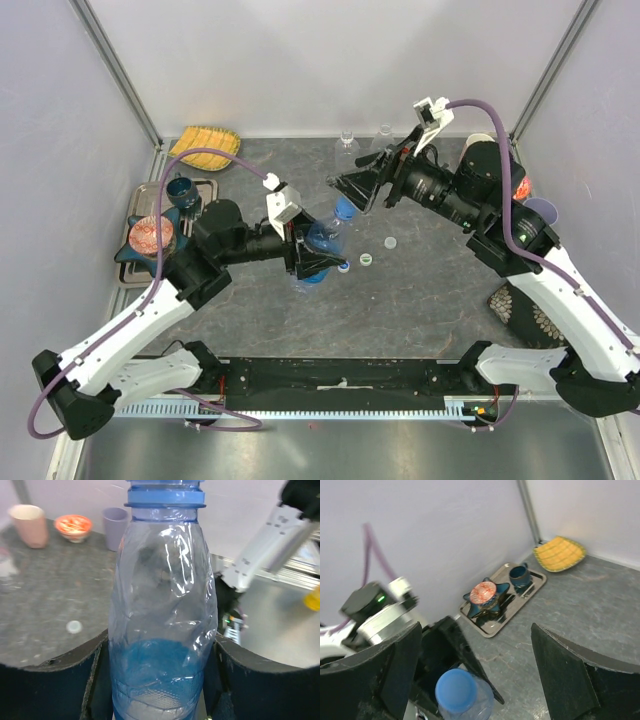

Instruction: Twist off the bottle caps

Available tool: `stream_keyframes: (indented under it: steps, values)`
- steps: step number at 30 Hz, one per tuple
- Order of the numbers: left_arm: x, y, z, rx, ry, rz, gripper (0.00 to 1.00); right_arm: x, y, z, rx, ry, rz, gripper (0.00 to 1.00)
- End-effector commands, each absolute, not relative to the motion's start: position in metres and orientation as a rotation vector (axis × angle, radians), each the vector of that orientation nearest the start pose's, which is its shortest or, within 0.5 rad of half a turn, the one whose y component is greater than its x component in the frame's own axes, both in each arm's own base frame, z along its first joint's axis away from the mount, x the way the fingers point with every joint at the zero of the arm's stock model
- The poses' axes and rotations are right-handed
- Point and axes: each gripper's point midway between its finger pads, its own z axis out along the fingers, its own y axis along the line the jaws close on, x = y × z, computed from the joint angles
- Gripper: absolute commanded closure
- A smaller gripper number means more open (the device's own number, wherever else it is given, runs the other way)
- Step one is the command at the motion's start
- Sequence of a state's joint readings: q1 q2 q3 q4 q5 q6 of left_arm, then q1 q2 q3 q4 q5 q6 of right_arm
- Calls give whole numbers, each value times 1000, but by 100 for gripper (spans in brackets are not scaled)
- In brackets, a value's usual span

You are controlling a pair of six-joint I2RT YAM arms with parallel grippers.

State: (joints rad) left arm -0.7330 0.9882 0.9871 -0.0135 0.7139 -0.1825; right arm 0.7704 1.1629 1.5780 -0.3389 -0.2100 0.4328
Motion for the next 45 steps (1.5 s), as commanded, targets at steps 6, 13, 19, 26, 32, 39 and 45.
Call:
stream_keyframes:
  steps: [6, 13, 19, 26, 32, 39, 45]
  values:
    - [236, -282, 347, 712, 1458, -591, 54, 254, 283, 483, -203, 1654, 1031, 7]
    - [255, -273, 338, 615, 1514, -452, 54, 264, 291, 474, -174, 1681, 983, 9]
    - [254, -275, 339, 616, 1509, -457, 54, 275, 302, 454, -179, 1728, 950, 11]
    - [252, -275, 339, 623, 1505, -459, 54, 283, 306, 443, -172, 1740, 924, 19]
    - [251, -274, 337, 626, 1505, -456, 54, 284, 307, 441, -177, 1740, 926, 31]
    - [252, -273, 337, 624, 1505, -451, 54, 281, 310, 433, -187, 1758, 933, 37]
    - [252, -273, 336, 621, 1508, -452, 54, 282, 309, 428, -190, 1767, 928, 38]
